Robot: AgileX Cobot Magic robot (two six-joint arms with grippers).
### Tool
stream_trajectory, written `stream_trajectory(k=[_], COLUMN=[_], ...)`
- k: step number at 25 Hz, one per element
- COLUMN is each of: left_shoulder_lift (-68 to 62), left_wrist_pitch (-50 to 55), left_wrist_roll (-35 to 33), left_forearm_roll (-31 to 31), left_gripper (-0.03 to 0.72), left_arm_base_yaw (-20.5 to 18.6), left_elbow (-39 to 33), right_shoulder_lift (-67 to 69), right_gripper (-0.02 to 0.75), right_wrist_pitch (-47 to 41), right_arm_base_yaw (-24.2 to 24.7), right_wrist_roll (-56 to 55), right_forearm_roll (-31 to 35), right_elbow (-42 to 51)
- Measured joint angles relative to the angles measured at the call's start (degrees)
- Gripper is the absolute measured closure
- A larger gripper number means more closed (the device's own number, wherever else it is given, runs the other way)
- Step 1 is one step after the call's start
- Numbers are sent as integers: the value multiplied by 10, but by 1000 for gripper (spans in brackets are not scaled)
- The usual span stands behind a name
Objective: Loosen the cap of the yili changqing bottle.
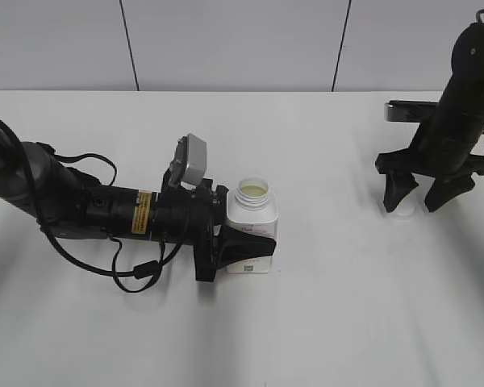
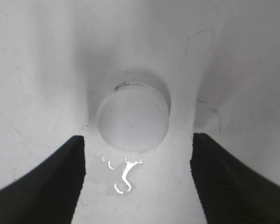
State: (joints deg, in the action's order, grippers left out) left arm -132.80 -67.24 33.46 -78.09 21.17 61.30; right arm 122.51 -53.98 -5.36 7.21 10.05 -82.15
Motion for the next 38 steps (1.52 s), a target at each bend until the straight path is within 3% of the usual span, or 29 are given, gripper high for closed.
stream_trajectory(k=[12, 38], left_shoulder_lift=[0, 74], left_wrist_pitch=[3, -18], left_wrist_roll=[11, 47], left_forearm_roll=[17, -21], left_gripper=[176, 169], left_arm_base_yaw=[1, 1], left_elbow=[-2, -3], right_shoulder_lift=[0, 0], right_gripper=[182, 182], right_wrist_pitch=[-34, -87], right_arm_base_yaw=[0, 0], right_wrist_roll=[0, -1], right_forearm_roll=[0, -2], right_elbow=[-47, -88])
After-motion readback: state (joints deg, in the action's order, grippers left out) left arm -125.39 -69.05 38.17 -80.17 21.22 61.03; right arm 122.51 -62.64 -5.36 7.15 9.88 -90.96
